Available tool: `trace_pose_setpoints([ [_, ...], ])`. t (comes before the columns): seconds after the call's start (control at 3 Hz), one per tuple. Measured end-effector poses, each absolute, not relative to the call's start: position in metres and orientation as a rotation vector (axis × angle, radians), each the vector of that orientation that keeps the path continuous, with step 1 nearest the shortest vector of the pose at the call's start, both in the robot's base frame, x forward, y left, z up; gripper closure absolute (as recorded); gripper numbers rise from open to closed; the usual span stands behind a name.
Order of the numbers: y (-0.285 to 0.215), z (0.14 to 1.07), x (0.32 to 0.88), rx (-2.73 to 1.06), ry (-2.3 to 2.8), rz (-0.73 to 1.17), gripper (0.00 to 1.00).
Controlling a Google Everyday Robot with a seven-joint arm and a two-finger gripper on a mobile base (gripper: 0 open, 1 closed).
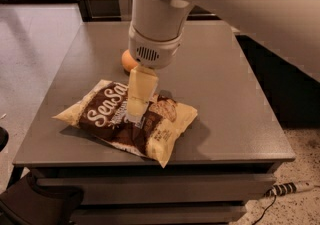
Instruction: Move brown chip bag near redbull can
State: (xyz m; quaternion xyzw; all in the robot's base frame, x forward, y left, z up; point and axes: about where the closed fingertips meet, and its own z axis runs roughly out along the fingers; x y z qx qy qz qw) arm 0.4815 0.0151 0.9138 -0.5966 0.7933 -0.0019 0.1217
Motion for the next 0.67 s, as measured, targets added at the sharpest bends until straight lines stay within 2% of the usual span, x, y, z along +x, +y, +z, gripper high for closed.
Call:
trace_pose_setpoints([
  [0.67, 0.0233, 0.9029, 0.4858, -1.747, 2.321, 0.011, 0.00],
])
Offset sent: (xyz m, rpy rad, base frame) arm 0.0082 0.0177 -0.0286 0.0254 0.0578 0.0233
